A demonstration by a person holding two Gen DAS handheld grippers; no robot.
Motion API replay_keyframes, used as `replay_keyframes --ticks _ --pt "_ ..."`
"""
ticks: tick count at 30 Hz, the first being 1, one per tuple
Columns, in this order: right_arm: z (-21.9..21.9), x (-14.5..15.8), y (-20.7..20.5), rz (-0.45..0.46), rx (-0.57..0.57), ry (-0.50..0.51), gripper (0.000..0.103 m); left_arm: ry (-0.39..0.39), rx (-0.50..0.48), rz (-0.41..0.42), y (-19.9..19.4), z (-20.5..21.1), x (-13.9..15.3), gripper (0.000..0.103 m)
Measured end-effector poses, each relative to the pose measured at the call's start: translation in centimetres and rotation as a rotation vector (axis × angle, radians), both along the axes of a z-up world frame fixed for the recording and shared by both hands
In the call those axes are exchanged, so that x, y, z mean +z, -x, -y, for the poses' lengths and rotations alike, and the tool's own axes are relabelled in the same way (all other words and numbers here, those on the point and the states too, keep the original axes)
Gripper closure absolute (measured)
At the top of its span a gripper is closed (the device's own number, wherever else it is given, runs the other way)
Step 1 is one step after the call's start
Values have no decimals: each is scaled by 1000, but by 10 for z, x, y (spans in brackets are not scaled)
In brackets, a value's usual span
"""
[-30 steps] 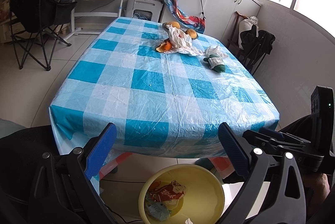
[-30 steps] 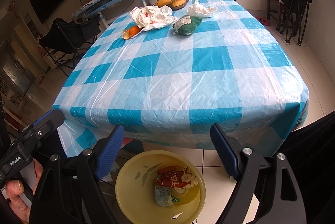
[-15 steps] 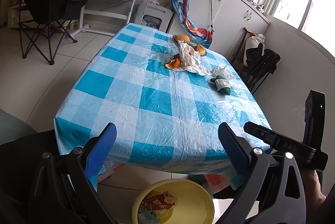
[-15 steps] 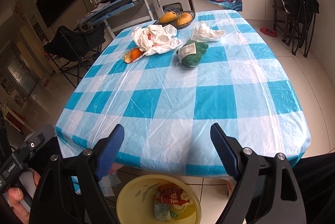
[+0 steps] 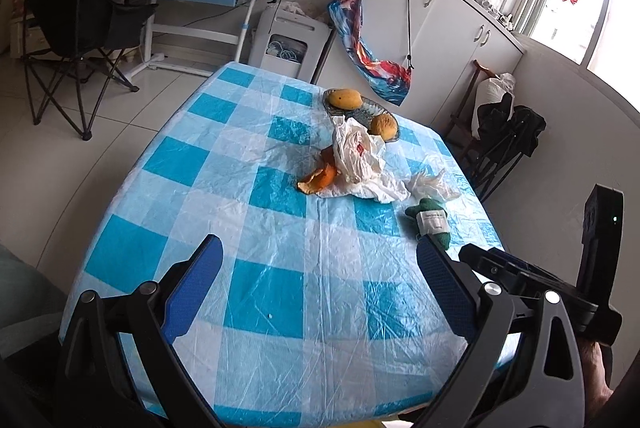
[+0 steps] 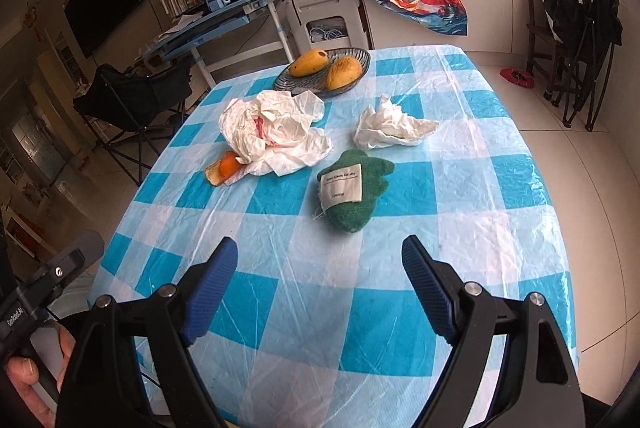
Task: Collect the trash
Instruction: 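Move both open tools from the basin toward the items on the table, then grasp the green sponge with the right tool while the left tool grasps a white tissue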
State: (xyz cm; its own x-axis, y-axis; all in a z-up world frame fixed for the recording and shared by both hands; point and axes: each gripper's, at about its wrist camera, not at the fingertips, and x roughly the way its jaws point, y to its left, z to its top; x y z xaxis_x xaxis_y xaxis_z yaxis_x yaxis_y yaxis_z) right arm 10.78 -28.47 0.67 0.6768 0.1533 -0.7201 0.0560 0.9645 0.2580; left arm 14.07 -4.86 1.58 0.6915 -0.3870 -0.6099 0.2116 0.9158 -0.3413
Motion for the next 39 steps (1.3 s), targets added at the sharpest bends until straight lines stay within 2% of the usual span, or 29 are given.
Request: replay_keyframes --ticks 4,10,14,19,21,23,27,28,29,30,32,33,34,39 --pt "5 -7 -13 -2 -4 -7 23 8 15 -20 -34 14 -3 9" --pt "2 -21 -26 -33 4 13 33 19 37 -48 -81 40 -13 9" --pt "1 -23 -32 -34 9 51 38 31 95 -90 -109 53 -28 9" --pt "3 -28 -40 -54 29 72 51 79 163 -97 -127 60 -41 9" --pt "3 -29 -42 -59 38 81 62 112 184 -84 -131 59 -42 9" --pt "3 -30 -44 -62 53 91 68 143 187 -82 -137 60 -43 9" --pt "2 -30 -47 -61 76 99 69 173 164 -89 -147 65 -49 9" --pt "2 -30 -48 -62 79 93 69 179 157 -87 -148 66 -51 13" --pt "2 -30 -48 -63 79 88 69 188 142 -90 -149 67 -52 23" --pt "3 -30 -48 -63 79 83 69 199 123 -101 -151 68 -55 28" --pt "3 -31 -48 -65 80 70 69 220 90 -121 -151 68 -62 56" --pt "3 -31 -47 -66 82 65 69 228 74 -126 -151 68 -63 65" --pt "2 -30 -47 -67 82 64 69 241 59 -124 -150 67 -63 78" --pt "4 -30 -45 -73 84 21 69 283 4 -70 -127 57 -49 82"
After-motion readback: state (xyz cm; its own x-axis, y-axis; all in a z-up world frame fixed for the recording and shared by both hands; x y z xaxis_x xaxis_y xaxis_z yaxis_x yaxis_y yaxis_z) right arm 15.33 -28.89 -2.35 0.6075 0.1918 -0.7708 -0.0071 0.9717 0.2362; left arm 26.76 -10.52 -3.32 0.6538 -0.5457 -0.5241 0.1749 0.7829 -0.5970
